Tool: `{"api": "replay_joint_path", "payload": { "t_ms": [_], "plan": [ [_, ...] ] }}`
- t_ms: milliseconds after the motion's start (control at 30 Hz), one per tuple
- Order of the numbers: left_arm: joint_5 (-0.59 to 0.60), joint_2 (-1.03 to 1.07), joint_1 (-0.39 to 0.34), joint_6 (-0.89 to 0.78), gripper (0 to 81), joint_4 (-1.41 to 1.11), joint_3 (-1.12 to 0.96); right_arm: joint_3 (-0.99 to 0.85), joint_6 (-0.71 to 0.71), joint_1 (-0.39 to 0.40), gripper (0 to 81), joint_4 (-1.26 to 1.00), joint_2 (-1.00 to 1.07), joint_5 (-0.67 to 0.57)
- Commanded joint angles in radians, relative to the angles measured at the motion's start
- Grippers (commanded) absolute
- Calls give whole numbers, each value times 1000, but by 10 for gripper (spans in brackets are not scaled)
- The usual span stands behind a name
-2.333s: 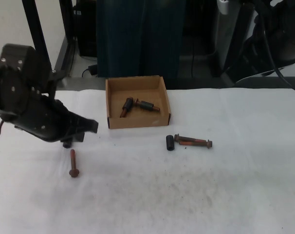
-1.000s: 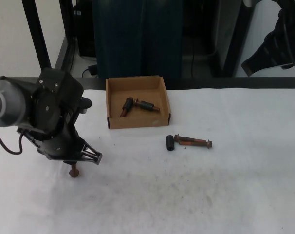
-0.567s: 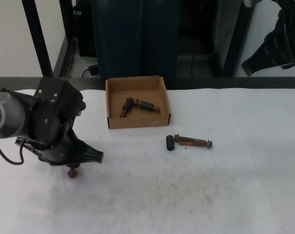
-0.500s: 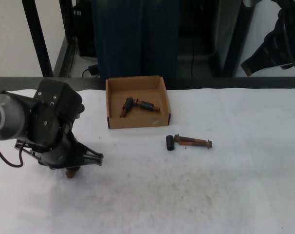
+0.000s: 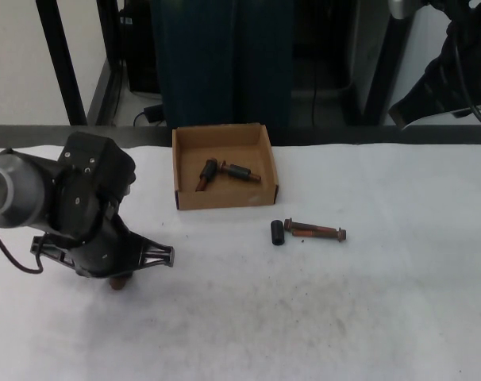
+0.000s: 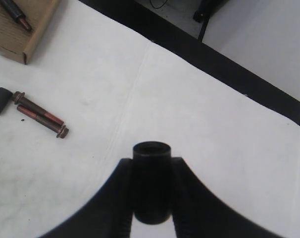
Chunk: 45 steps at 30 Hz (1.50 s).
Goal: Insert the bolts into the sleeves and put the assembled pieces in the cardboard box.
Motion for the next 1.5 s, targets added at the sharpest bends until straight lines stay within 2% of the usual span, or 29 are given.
{"api": "replay_joint_path", "payload": {
  "t_ms": [0,33,67,167,367,533,700,833,1000,1067,1200,1333,1467],
  "plan": [
    [67,31,-8,-7,93,31,5,-10,6,-3,0,-14,1,-4],
    [99,31,-8,-7,31,43,5,-10,6,-3,0,-14,1,-4],
    [127,31,-8,-5,8,56,5,-10,6,-3,0,-14,1,-4],
    [197,14,-8,40,8,73,5,-10,6,-3,0,-14,1,-4],
    [213,-83,-8,239,8,75,5,-10,6,-3,0,-12,1,-4],
    [237,-203,-8,635,8,130,5,-10,6,-3,0,-12,1,-4],
    [245,-280,-8,1317,8,274,5,-10,6,-3,0,-12,1,-4],
    [250,-285,-6,1696,8,375,5,-10,6,-3,0,-12,1,-4],
    [401,-274,39,2132,8,404,11,-10,6,-3,0,-4,1,-4],
    [406,-256,59,2283,8,403,20,-10,6,-3,0,-1,1,-4],
    [317,-183,96,2477,8,414,20,-10,6,-3,0,2,1,-4],
    [296,-134,132,2641,8,409,20,-10,6,-3,0,3,1,-4],
    [269,-123,138,2672,8,344,20,-10,6,-3,0,3,1,-4]
  ]
}}
